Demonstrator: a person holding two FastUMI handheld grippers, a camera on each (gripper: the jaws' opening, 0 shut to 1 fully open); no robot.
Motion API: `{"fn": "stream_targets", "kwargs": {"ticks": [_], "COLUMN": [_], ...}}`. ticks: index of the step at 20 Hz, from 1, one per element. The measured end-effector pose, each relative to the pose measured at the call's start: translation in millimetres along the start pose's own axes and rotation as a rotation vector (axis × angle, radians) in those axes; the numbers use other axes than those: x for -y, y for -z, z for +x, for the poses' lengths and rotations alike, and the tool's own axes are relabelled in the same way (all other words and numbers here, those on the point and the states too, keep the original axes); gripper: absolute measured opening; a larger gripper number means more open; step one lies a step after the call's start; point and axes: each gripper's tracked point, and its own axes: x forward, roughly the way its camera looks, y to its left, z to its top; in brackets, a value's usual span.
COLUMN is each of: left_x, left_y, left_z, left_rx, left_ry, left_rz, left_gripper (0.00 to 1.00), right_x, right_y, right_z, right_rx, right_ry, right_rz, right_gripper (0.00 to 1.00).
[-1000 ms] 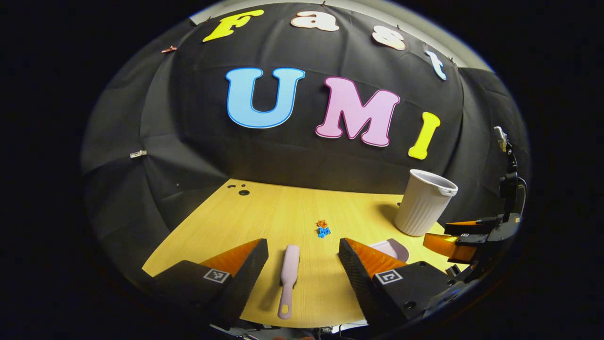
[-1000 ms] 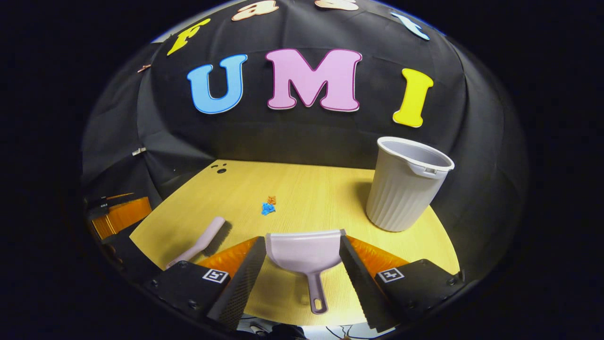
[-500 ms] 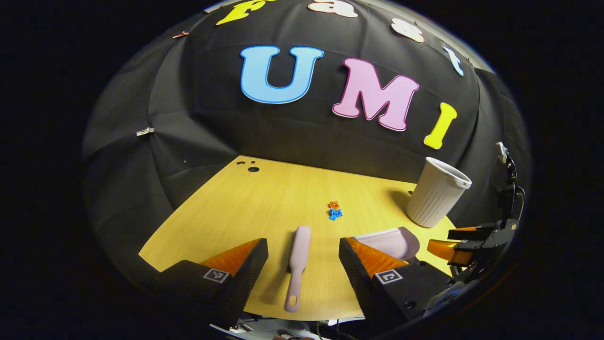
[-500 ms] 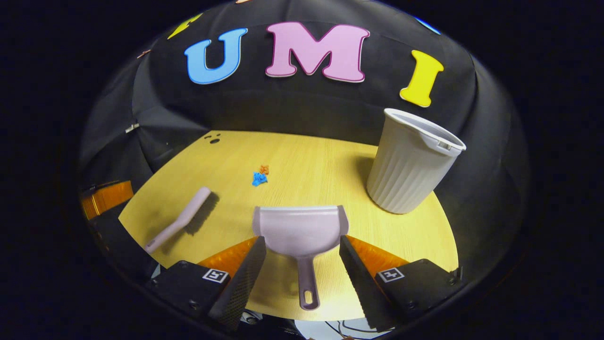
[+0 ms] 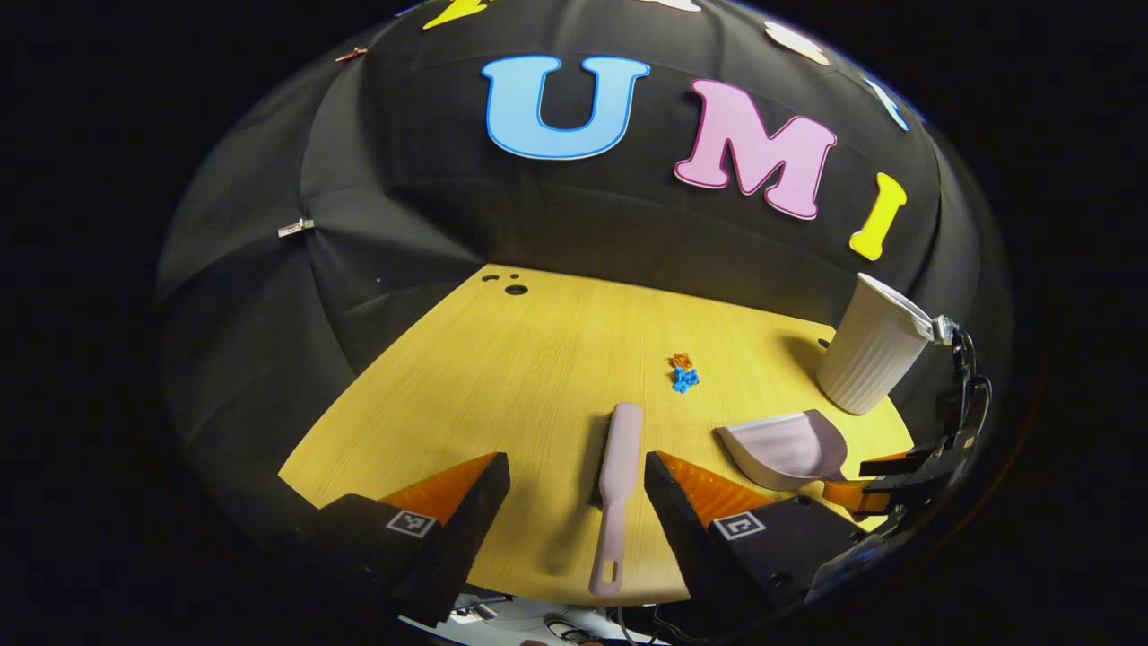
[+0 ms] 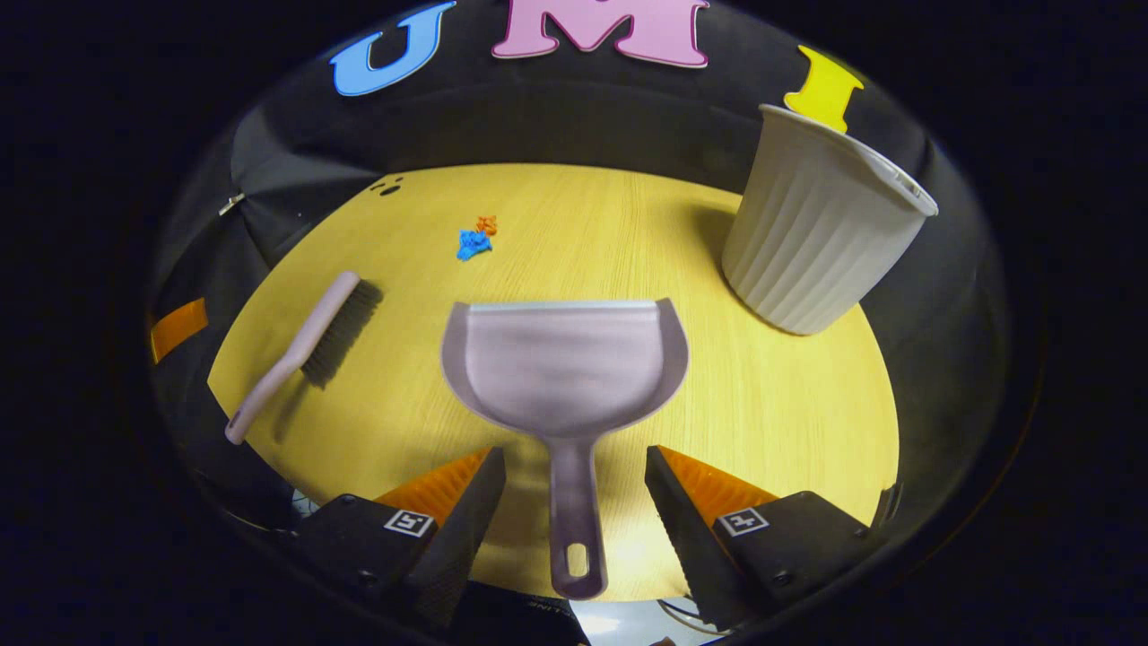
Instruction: Pick up the small broom and dustpan from the desktop, sweep the trash into the dustpan with the broom, and then empty the trash into the garbage bin.
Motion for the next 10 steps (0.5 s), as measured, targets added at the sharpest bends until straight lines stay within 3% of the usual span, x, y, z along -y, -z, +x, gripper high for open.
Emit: {"fn": "stream_targets", "kwargs": {"ticks": [10], "left_x": [5], "left_y": [50], "left_z": [30], "left_rx": [-0.223], "left_ry": [-0.014], "left_rz": [0.054], "left_gripper": [0.96], "right_x": [1], "right_y": [27], "right_z": [50], "right_rx": [-0.218], "right_ry": [-0.015], "right_rz": [0.039], "right_gripper": [0.98]}}
